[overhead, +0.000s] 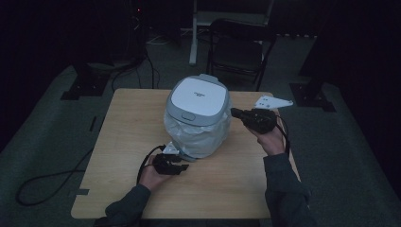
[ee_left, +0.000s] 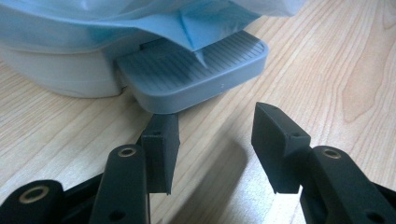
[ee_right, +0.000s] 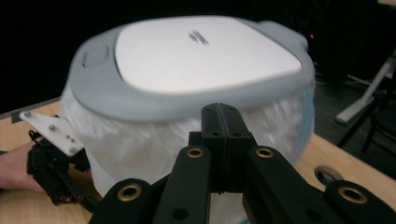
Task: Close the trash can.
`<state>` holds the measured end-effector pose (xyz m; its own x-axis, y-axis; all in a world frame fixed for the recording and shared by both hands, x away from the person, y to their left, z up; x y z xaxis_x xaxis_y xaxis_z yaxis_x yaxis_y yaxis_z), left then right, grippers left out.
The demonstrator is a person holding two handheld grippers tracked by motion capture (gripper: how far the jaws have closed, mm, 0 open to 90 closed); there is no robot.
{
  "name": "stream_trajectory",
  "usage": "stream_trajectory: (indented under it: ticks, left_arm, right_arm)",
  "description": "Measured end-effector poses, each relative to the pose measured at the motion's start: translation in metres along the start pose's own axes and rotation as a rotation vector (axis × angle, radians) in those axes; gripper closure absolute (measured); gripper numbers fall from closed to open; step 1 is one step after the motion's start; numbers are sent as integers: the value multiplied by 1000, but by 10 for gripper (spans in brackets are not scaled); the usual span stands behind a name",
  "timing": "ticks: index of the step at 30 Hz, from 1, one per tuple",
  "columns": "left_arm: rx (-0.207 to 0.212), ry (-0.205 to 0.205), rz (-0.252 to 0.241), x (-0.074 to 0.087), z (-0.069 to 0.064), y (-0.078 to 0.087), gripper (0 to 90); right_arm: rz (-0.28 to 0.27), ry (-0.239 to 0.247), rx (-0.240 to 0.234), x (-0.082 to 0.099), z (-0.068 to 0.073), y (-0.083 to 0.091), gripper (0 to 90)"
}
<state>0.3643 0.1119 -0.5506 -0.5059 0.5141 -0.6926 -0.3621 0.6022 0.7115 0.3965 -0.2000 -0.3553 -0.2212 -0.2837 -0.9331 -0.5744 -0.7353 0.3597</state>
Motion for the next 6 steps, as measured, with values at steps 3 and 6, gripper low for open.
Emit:
stream_trajectory:
  ticks: [3,6]
  left_arm:
    - [-1,3,-3,0,1,1,527]
    - [-2,4,-9,0,1,1,527]
  right_arm:
    - [23,-27,20,14,-5,-1,899]
    - [52,-57,42,30,-10,-4,895]
Point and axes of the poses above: each handheld gripper's, and its own axes: y roughly backward along the jaws, x roughly out of its underside, z roughly to its left, the point moved 2 cm from there along -y, roughly forward along the jaws, and after that the axes turned 1 degree about -x, right-handed, at the moved point
